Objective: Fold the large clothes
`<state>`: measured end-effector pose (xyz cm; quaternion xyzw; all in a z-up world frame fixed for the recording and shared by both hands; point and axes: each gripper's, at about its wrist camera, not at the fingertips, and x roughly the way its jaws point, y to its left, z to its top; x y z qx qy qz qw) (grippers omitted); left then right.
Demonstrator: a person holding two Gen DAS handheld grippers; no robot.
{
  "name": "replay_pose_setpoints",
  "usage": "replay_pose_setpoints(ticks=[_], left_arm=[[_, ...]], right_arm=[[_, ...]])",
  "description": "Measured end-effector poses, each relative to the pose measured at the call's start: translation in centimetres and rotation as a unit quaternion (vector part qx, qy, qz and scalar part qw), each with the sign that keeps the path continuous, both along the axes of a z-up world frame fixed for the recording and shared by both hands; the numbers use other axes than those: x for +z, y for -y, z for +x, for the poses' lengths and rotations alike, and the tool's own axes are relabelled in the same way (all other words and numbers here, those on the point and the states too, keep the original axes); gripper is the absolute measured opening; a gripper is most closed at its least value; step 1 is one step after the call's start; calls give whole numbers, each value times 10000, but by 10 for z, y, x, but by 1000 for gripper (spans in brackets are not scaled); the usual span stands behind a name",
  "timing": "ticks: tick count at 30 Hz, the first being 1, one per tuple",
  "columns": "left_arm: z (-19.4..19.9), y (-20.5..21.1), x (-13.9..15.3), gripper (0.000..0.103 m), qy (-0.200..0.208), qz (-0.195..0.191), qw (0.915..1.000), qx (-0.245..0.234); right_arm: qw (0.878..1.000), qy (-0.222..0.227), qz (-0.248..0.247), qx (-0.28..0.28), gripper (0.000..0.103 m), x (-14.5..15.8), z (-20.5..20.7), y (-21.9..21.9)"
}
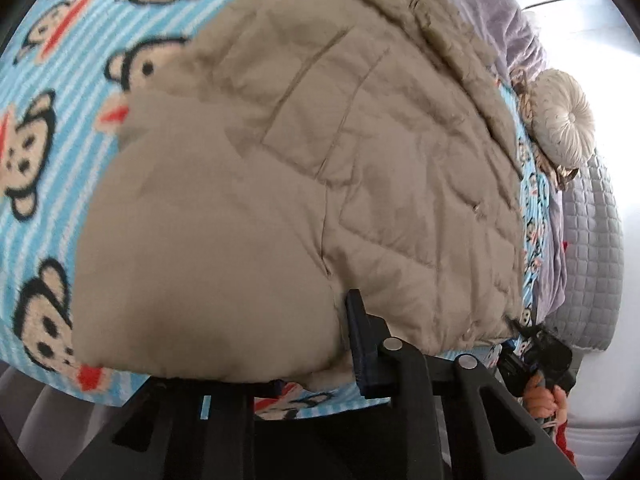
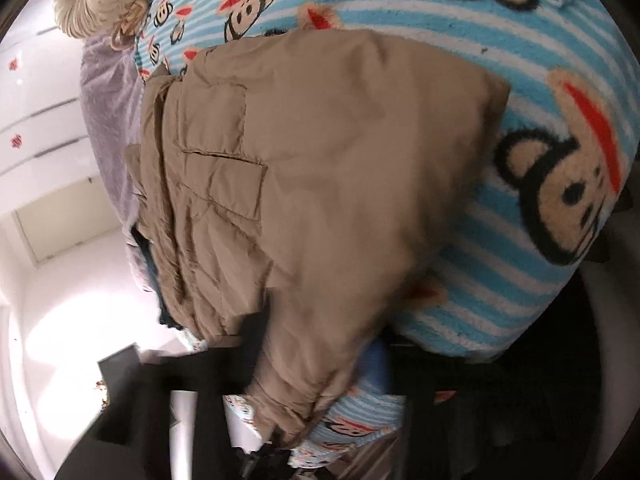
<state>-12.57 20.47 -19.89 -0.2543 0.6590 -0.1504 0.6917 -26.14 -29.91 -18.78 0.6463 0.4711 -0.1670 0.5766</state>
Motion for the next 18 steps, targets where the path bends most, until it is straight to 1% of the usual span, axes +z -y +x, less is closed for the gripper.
replay_pose_setpoints(ticks=[3, 7, 10, 13, 16, 18], left_arm=[[4, -1, 21, 17, 312, -6, 9995, 36], [17, 5, 57, 17, 716, -50, 9973, 184], [34, 14, 83, 17, 982, 28, 9950, 191], [56, 24, 109, 17, 1255, 150, 9917, 250], [86, 33, 135, 17, 1477, 218, 9877, 470], [102, 42, 146, 17, 1591, 340, 9848, 609]], right_arm=[[9996, 26, -109, 244, 11, 9, 7, -1], [9936, 175, -445, 1024, 9, 34, 35, -1], [9858, 325, -646, 1515, 9, 56, 62, 3], [9779, 523, -791, 1863, 8, 79, 92, 10], [9661, 796, -1005, 2240, 8, 105, 130, 18], [9579, 971, -1101, 2467, 8, 118, 155, 21]])
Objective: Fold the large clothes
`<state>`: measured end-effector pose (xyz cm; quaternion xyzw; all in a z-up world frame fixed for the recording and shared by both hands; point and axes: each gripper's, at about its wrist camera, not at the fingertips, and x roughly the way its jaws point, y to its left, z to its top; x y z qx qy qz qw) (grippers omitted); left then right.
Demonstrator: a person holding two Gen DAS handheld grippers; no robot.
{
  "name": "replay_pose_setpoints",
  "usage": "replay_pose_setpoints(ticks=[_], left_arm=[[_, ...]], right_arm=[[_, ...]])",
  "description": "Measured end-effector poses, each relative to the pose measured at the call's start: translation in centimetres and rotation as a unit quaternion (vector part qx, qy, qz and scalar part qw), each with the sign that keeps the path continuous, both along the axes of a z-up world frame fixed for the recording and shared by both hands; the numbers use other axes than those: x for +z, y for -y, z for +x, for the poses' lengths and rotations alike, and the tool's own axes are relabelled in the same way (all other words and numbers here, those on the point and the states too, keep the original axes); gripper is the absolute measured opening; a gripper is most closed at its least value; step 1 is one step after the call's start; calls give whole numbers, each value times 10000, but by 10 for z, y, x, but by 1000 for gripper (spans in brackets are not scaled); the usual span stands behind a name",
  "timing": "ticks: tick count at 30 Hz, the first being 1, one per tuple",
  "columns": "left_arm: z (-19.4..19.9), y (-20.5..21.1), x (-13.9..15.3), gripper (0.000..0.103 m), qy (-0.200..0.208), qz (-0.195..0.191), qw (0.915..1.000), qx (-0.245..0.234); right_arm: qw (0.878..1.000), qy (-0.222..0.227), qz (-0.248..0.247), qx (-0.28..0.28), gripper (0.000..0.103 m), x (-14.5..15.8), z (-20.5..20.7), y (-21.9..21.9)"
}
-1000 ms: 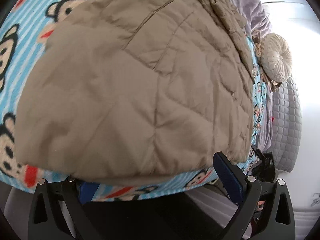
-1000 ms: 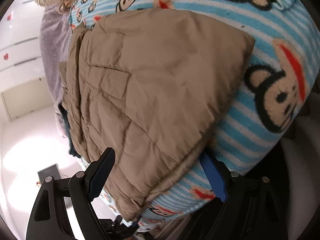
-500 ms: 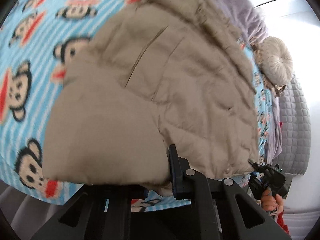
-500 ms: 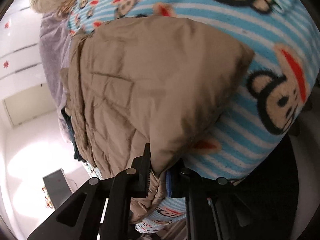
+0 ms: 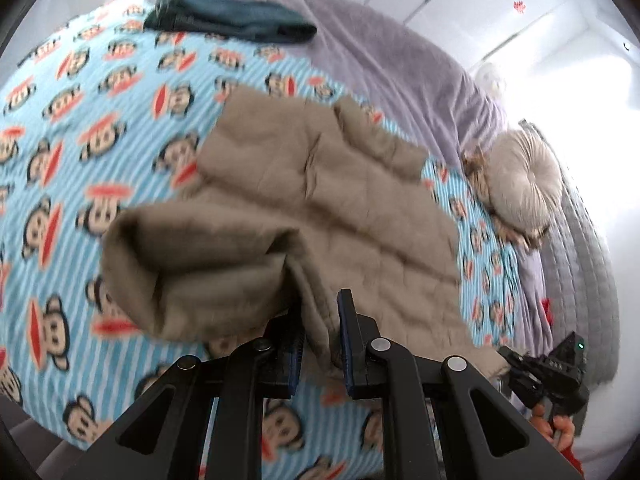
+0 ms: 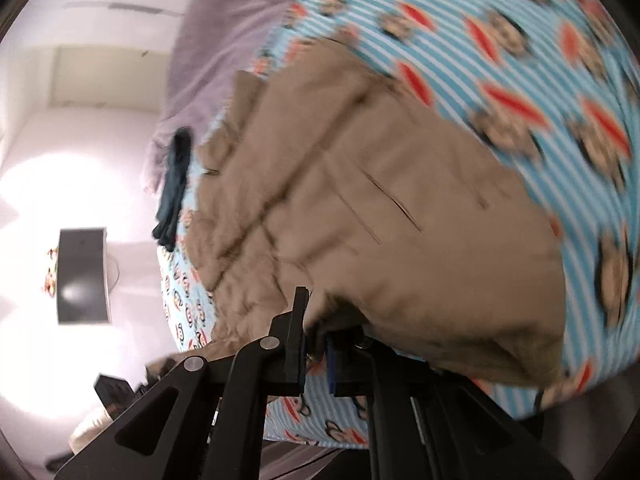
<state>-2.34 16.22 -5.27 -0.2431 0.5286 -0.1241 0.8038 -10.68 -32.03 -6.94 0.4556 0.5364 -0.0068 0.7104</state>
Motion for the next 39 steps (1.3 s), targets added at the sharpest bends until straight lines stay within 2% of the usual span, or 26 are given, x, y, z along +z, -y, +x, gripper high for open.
replay_pose_setpoints(ticks=[2, 7, 12, 15, 18, 23, 27, 30, 31, 32, 33, 34, 35, 36, 37, 38, 39], left_arm=[[18, 8, 12, 17, 148, 184, 9996, 165], [71, 8, 30, 17, 531, 346, 9973, 383], [135, 6, 19, 17, 443, 545, 9972, 267], [179, 5, 7, 17, 276, 829, 9960, 171], [219, 5, -11, 17, 242, 1202, 9924, 128], [270, 8, -69, 17, -136, 1666, 9859, 108], [278, 18, -108, 17, -356, 1881, 9815, 64], [273, 25, -103, 18, -238, 1992, 9796, -106], [271, 26, -98, 23, -189, 2041, 9786, -202], [269, 25, -94, 35, -134, 2073, 9778, -285], [268, 25, -89, 73, -61, 2075, 9777, -316], [264, 22, -82, 101, 54, 2083, 9776, -305], [262, 19, -77, 103, 170, 2090, 9773, -291], [262, 17, -74, 103, 228, 2058, 9778, -332], [263, 14, -75, 103, 195, 2009, 9787, -380], [265, 10, -78, 103, 127, 1997, 9791, -364], [267, 7, -82, 103, 44, 1982, 9796, -344]], right_arm=[[9996, 123, -70, 256, 8, 10, 25, 2], [9975, 251, -145, 650, 8, 20, 94, 10], [9962, 389, -404, 668, 8, 25, 157, 14], [9971, 370, -386, 548, 8, 20, 193, 18], [9963, 265, -568, 591, 8, 6, 234, 21], [9939, -112, -900, 628, 8, -44, 288, 25], [9908, -443, -1094, 668, 8, -90, 315, 26], [9898, -595, -1128, 628, 8, -104, 315, 26], [9896, -574, -1140, 661, 8, -102, 314, 25], [9886, -550, -1195, 735, 8, -98, 312, 24], [9855, -504, -1363, 877, 8, -89, 310, 23], [9825, -463, -1505, 995, 9, -82, 308, 22], [9792, -395, -1651, 1107, 11, -75, 305, 22], [9744, -302, -1855, 1232, 27, -64, 302, 23], [9686, -222, -2100, 1310, 64, -55, 298, 25], [9625, -135, -2367, 1316, 84, -45, 292, 30], [9593, -46, -2527, 1261, 99, -39, 288, 34]])
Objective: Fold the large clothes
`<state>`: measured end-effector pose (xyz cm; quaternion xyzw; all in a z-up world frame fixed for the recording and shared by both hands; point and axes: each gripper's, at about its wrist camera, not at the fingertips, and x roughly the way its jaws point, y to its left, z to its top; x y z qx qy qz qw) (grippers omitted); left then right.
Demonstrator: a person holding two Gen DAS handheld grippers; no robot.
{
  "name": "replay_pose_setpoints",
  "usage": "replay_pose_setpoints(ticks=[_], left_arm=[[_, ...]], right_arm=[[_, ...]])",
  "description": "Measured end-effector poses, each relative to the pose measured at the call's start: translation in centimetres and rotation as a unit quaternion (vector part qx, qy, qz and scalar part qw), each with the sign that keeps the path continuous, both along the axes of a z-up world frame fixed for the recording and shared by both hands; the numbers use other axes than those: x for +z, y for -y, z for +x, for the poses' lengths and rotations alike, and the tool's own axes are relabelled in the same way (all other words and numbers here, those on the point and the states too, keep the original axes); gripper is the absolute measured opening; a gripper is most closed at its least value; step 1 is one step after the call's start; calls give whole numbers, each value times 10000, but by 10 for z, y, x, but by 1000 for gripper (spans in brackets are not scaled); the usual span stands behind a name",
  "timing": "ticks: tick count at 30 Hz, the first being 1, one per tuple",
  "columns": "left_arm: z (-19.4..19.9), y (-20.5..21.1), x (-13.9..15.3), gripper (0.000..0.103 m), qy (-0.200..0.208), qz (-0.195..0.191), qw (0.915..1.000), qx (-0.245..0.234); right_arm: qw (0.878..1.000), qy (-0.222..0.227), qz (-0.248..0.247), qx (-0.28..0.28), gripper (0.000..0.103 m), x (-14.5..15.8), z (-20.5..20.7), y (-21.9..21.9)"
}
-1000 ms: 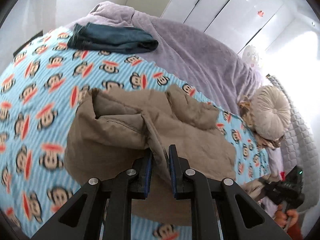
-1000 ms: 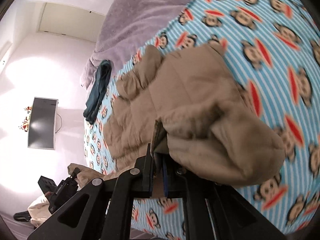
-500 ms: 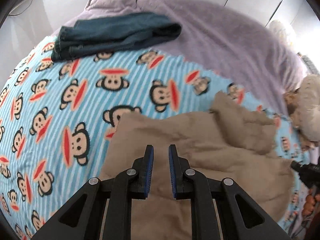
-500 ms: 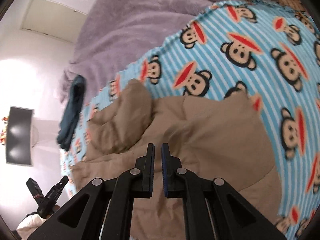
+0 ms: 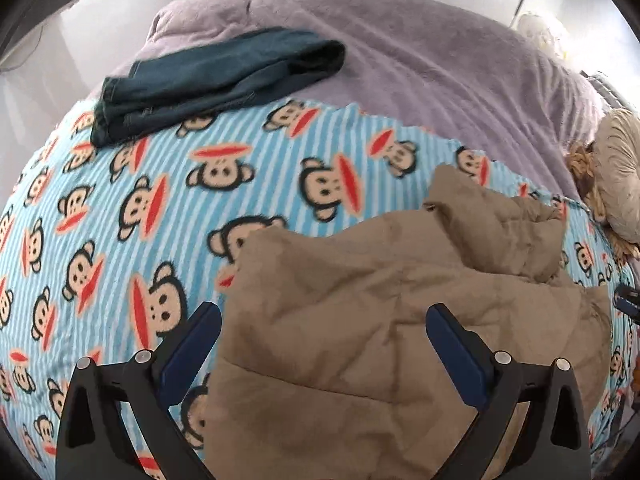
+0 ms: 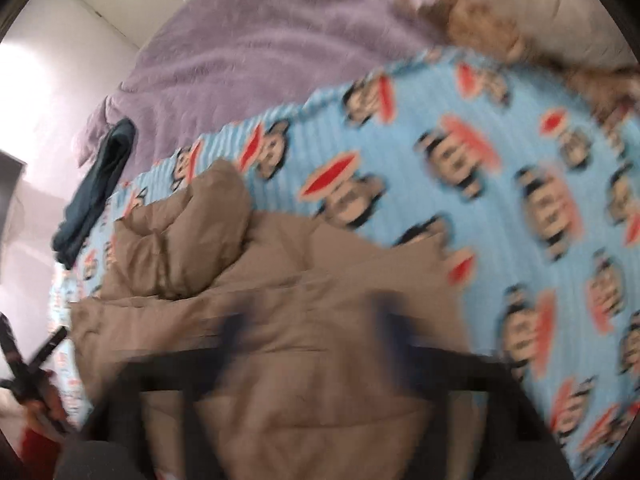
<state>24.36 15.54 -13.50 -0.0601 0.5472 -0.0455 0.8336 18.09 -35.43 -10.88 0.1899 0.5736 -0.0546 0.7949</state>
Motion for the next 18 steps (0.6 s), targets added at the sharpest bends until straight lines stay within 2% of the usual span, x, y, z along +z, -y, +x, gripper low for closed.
replay_pose_setpoints(ticks=[2, 5, 6, 7, 8, 9, 10, 11, 12, 15, 18], left_arm=[[8, -9, -19, 103, -364, -230, 9991, 66], [14, -24, -49, 102, -880, -687, 9929, 418], [15, -27, -54, 98, -967, -888, 9903, 463], [14, -27, -59, 83, -1027, -1129, 9871, 490], [14, -26, -58, 76, -1017, -1144, 9870, 499], [13, -23, -56, 59, -967, -1111, 9881, 449], [13, -19, -49, 43, -891, -1084, 9895, 353], [14, -16, -44, 41, -825, -994, 9911, 314], [16, -14, -38, 37, -723, -858, 9932, 300], [25, -13, -38, 37, -581, -530, 9962, 366], [35, -12, -55, 37, -549, -384, 9962, 558]], right_arm=[[9996, 94, -245, -94, 99, 7, -9, 12], [9985, -257, -235, -418, 99, -8, -18, 33], [9973, -404, -166, -583, 98, -18, -23, 41], [9968, -472, -12, -648, 92, -26, -26, 45], [9953, -619, 269, -693, 84, -38, -28, 50], [9924, -793, 567, -746, 53, -49, -28, 50], [9899, -868, 835, -745, 31, -56, -29, 50], [9898, -849, 920, -687, 26, -57, -28, 46], [9944, -683, 642, -485, 19, -49, -23, 38], [9987, -490, 127, -103, 17, -36, -2, 20], [9986, -517, -86, -33, 17, -46, 18, 14]])
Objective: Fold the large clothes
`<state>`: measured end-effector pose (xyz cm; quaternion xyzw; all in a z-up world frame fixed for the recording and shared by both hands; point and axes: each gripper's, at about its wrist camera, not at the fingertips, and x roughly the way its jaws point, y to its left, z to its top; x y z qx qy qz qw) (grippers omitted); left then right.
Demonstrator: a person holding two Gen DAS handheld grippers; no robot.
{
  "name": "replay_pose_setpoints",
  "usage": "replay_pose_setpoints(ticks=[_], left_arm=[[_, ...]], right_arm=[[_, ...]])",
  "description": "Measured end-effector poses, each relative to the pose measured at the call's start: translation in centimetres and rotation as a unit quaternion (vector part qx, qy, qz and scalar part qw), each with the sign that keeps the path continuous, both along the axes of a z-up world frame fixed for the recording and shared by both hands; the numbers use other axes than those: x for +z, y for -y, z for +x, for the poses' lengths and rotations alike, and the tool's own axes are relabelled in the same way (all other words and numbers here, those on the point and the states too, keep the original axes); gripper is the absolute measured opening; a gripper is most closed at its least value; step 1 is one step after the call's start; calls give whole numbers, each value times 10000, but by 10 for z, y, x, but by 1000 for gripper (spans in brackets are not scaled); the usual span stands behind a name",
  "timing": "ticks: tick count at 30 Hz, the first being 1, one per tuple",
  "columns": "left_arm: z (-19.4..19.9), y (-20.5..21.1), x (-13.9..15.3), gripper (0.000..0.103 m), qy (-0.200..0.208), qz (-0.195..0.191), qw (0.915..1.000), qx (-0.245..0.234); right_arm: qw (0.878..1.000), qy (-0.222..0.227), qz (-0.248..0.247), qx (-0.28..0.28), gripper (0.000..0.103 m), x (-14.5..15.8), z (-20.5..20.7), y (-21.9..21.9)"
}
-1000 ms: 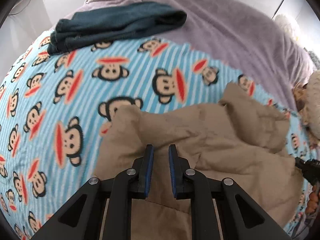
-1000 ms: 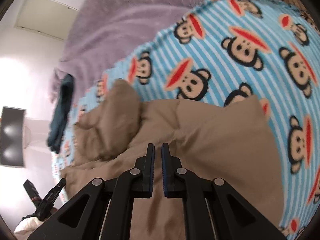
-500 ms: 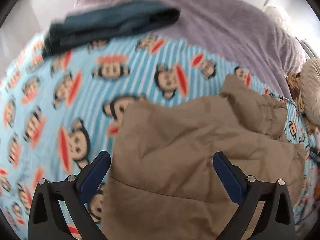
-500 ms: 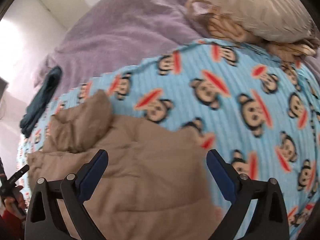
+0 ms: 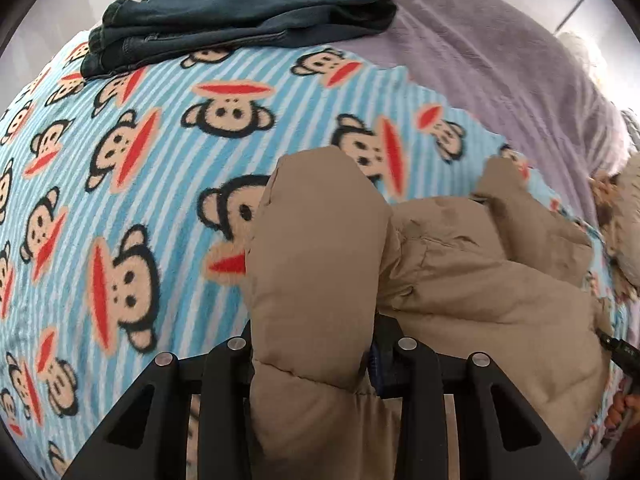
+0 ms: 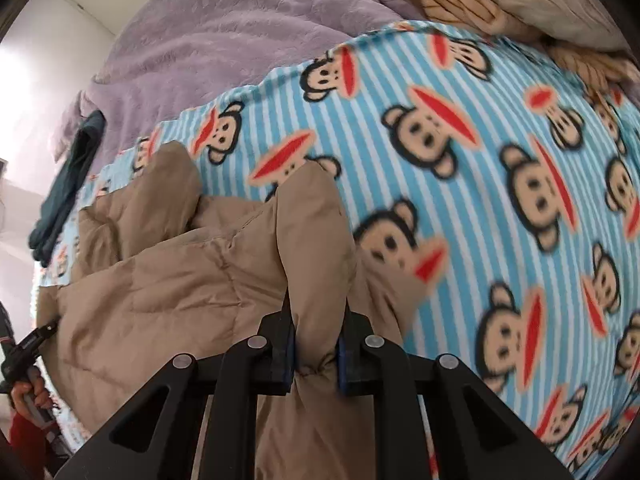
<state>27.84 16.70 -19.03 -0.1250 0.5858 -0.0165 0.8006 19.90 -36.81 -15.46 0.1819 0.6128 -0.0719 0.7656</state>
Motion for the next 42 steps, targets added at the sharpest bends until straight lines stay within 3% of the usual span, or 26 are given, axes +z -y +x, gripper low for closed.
replay_pose_setpoints(ticks=[4, 6, 11, 14, 16, 17, 19, 21, 24, 26, 27, 29, 33, 35, 37, 42], left_arm=[[0, 12, -13, 55, 194, 515, 9984, 137], [-2, 16, -6, 55, 236, 734, 9969, 126], [-28, -1, 49, 55, 818, 876, 9928, 72], [-49, -16, 84, 55, 1164, 743, 9904, -83], [-58, -17, 96, 55, 1244, 630, 9897, -317], [-63, -13, 99, 55, 1254, 584, 9892, -492], [-68, 3, 97, 55, 1216, 504, 9877, -845], [-74, 28, 89, 55, 1157, 446, 9844, -1247], [-79, 69, 69, 55, 1056, 378, 9789, -1706], [-75, 93, 58, 55, 1082, 313, 9759, -1871], [-73, 104, 53, 55, 1179, 455, 9728, -1942], [-63, 114, 39, 55, 1278, 912, 9694, -1885], [-28, 95, 5, 55, 1024, 663, 9854, -1189], [-21, 96, -2, 55, 1028, 707, 9855, -1147], [-18, 104, -7, 55, 1106, 908, 9818, -1248], [-5, 104, -6, 55, 965, 851, 9837, -1255]], right_arm=[[9988, -139, -446, 174, 20, -37, 11, -17], [9977, -120, -643, 168, 20, -41, 9, -22], [9964, -210, -800, 176, 21, -20, -3, -17], [9955, -171, -926, -142, 46, 5, -20, -5], [9928, 93, -1122, -402, 48, 29, -35, -4], [9927, 227, -1113, -402, 47, 38, -39, -9], [9951, 589, -770, -178, 36, 52, -47, -29], [9960, 778, -356, 258, 35, 58, -48, -57], [9909, 872, 326, 968, 32, 52, -43, -106], [9876, 850, 431, 1246, 32, 43, -38, -128], [9862, 828, 476, 1350, 32, 37, -35, -138], [9861, 746, 437, 1418, 31, 23, -33, -145], [9901, 763, 216, 1155, 20, -8, -18, -127], [9915, 809, 295, 972, 16, -19, -10, -112], [9925, 817, 452, 792, 5, -31, 0, -102], [9930, 775, 506, 733, 3, -42, 16, -95]])
